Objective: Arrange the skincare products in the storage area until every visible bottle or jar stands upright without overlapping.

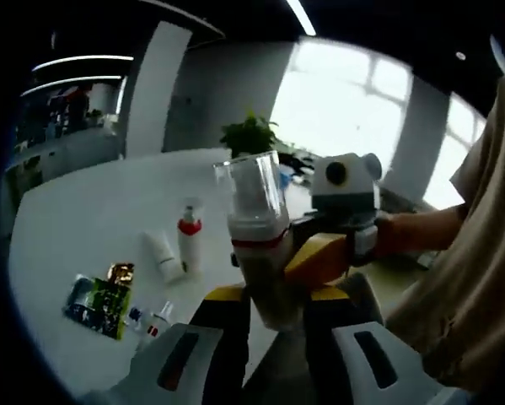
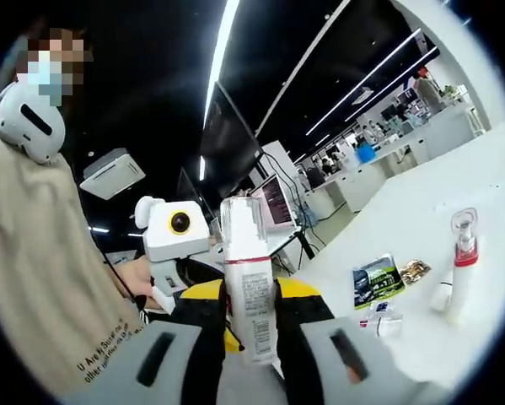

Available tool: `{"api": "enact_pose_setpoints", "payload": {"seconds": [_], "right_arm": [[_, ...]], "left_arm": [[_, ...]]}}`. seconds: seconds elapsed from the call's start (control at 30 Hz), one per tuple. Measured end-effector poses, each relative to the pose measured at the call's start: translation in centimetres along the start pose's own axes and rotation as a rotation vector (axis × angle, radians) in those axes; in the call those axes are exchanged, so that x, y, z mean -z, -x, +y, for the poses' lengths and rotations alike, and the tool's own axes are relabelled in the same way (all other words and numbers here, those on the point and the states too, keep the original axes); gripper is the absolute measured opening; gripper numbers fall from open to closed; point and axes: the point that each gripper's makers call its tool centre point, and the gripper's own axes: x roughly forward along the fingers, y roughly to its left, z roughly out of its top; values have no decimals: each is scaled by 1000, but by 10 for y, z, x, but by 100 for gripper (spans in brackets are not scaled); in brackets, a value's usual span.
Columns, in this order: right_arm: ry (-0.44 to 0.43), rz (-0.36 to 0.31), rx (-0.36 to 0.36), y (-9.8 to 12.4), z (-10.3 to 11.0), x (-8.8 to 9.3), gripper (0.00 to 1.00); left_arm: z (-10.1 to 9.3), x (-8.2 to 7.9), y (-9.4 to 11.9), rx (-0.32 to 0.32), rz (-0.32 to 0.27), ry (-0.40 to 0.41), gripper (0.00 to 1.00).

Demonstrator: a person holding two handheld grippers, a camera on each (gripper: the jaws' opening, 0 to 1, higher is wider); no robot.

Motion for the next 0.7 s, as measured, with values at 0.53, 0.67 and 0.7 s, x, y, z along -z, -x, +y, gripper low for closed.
{"api": "enact_pose_setpoints", "payload": {"seconds": [0.53,0.67,0.7], "right_arm": [[100,27,145,14,-20,-6,26],[119,27,183,15,-22,-11,26],[132,24,196,15,-23,-14,26]], "left_arm": [[7,-5,-21,-2,-24,-24,16],[9,-10,-23,2,-42,-48,16],[9,-11,-23,2,-44,-50,16]]}}
